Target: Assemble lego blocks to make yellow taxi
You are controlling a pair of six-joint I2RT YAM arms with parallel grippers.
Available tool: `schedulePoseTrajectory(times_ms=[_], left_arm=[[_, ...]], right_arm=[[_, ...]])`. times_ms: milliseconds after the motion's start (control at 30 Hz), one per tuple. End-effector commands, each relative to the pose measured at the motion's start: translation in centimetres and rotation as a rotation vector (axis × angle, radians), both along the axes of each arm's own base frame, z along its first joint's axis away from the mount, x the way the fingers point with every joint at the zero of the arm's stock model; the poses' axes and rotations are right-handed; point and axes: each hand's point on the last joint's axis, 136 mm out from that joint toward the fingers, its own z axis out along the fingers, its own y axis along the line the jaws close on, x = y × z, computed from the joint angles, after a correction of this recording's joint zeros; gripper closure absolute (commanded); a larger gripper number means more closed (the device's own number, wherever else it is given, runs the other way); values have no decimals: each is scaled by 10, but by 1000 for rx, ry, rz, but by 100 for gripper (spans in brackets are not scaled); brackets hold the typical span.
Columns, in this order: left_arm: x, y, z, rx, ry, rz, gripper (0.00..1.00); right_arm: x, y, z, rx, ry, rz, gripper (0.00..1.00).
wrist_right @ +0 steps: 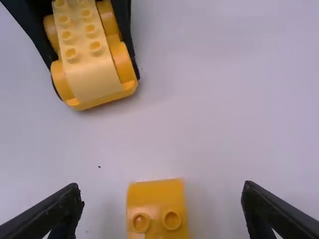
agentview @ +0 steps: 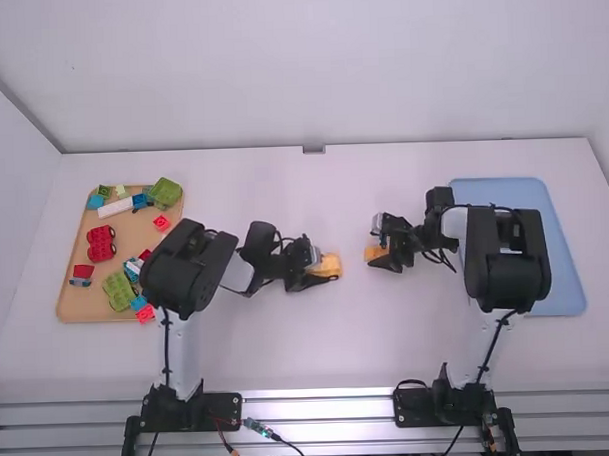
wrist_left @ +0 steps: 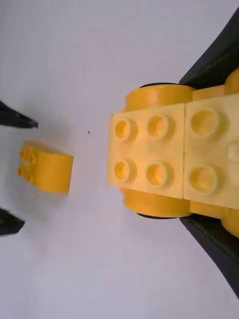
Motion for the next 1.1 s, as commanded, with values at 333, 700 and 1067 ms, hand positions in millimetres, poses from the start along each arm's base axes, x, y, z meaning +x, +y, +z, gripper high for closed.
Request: schedulePoseTrajectory(times_ms=[333,700,1067], left_arm=[[-13,23,-24,66,74,-113,86],[-3,31,-29,79,12,20,80],[-11,34,-25,53,-57,37,82]], right_arm=[[5,-8,-15,-26,-17,-61,21],[3,-8,-20,-23,-22,-78,41],[2,-9,-23,-37,-17,-82,48]])
